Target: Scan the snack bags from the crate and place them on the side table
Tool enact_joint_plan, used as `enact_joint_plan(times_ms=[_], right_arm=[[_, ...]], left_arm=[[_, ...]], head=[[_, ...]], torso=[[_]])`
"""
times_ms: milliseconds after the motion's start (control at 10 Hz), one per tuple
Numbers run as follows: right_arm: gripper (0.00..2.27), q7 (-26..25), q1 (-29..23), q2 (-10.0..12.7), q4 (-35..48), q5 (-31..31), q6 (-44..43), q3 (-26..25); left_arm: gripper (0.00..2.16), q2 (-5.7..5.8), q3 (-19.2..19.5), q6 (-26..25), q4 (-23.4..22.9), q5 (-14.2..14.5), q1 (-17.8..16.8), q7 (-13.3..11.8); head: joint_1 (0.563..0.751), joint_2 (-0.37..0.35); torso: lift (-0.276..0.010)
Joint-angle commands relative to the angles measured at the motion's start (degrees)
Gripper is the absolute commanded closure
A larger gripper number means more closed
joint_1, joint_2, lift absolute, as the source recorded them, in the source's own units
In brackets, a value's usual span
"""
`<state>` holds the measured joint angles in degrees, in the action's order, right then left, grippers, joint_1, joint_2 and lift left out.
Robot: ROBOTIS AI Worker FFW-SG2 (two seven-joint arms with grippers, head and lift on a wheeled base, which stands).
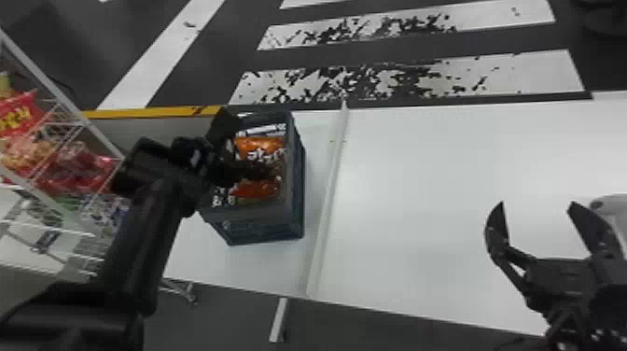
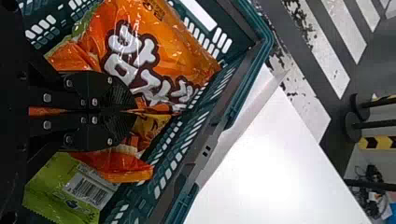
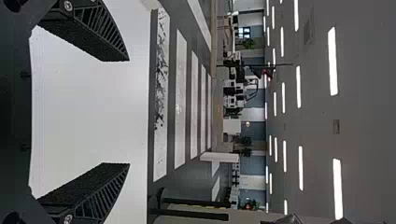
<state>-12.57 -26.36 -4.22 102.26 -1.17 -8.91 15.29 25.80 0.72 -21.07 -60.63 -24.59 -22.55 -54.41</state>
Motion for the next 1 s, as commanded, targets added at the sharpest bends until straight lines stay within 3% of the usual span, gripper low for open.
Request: enact_joint_plan(times_ms=[0, 300, 400, 600, 900], right_arm=[[0.07, 0.0, 0.0, 0.1, 0.0, -0.1, 0.1, 0.0], [0.07, 0.0, 0.0, 0.2, 0.0, -0.1, 0.1, 0.1], [0.08, 0.0, 0.0, 0.2, 0.0, -0.1, 0.1, 0.2], [0.08, 0.0, 0.0, 0.2, 0.1, -0.1, 0.6, 0.4], [0.08, -0.1, 0.1, 0.2, 0.2, -0.3, 0.6, 0.8]], left_arm=[[2.14, 0.91, 2.0, 0.0, -2.5, 2.4, 1.1, -1.3], [2.14, 2.67, 5.3, 0.7, -3.3, 7.4, 2.0, -4.8], [2.14, 2.76, 7.5, 1.2, -4.0, 8.8, 2.8, -5.5], [2.14, 3.55, 9.7, 1.4, -4.0, 14.1, 3.7, -6.8], [2.14, 3.73, 13.6, 2.0, -5.0, 22.6, 5.4, -9.4]], head=[[0.695, 0.3], [0.695, 0.311], [0.695, 0.317], [0.695, 0.326], [0.695, 0.334]], torso=[[-0.05], [-0.05], [-0.05], [-0.05], [-0.05]])
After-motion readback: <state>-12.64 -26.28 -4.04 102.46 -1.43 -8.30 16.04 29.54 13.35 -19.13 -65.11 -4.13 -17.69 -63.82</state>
